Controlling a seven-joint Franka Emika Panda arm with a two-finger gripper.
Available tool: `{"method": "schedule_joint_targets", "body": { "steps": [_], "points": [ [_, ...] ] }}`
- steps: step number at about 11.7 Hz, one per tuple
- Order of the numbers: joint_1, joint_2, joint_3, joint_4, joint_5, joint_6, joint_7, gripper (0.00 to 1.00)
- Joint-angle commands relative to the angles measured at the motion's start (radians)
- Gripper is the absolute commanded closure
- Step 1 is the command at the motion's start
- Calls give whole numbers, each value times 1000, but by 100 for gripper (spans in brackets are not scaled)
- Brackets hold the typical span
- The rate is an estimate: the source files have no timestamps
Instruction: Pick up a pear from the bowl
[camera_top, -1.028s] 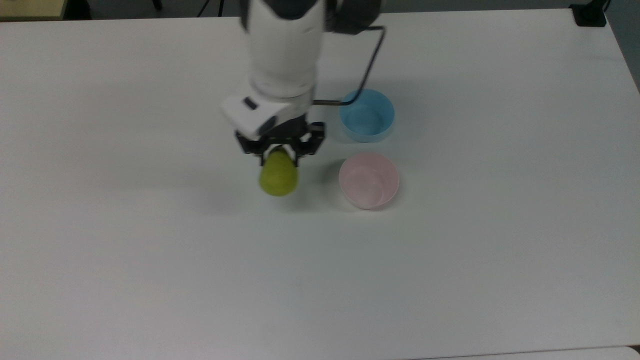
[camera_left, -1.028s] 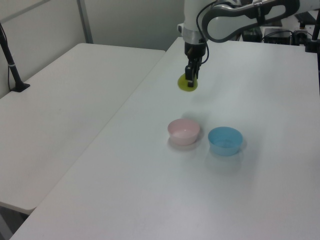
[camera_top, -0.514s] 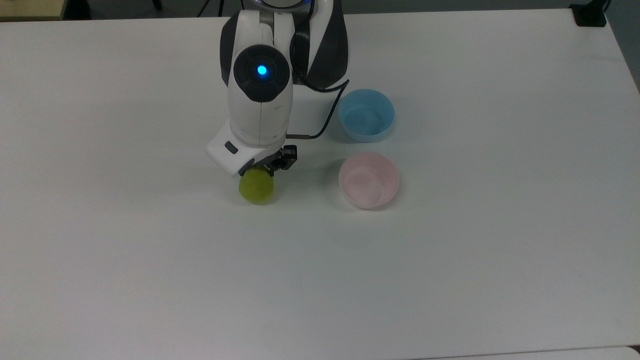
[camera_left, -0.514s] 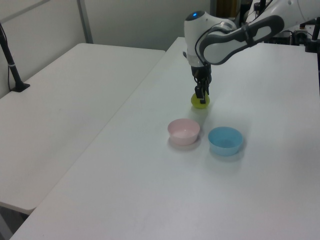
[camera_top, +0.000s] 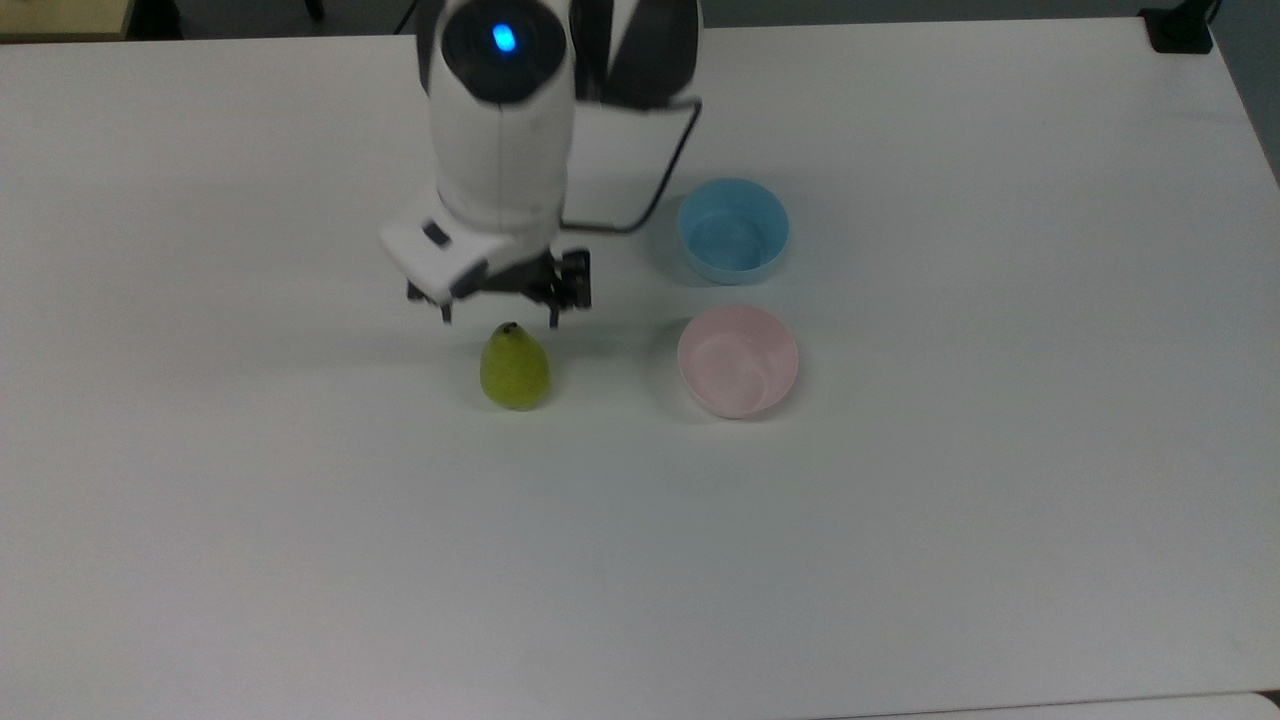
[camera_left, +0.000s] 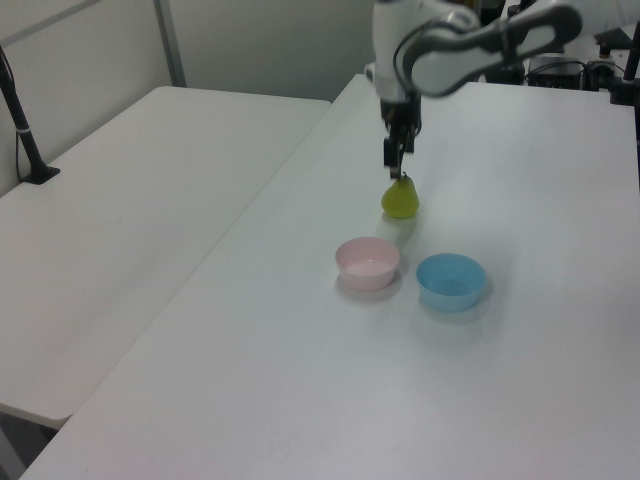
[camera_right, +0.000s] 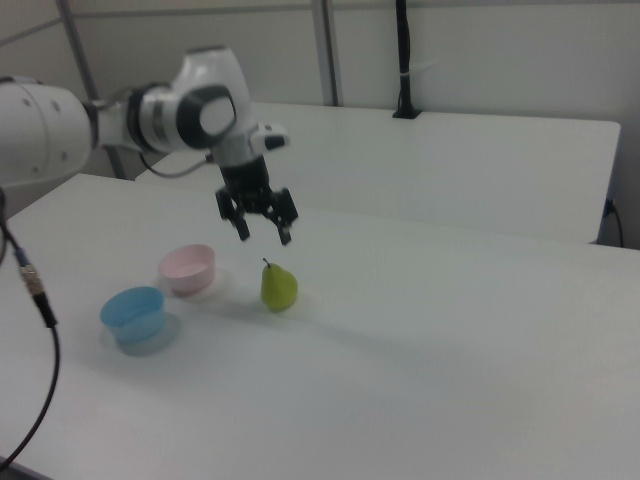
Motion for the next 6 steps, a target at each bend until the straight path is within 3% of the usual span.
{"method": "schedule_joint_targets", "body": {
  "steps": [1,4,6],
  "points": [
    [-21,-233,3,-68,6,-187,18,0],
    [-39,-368,3,-129,30,-244,18,0],
    [-50,-378,3,-131,34,-244,18,0]
  ]
}}
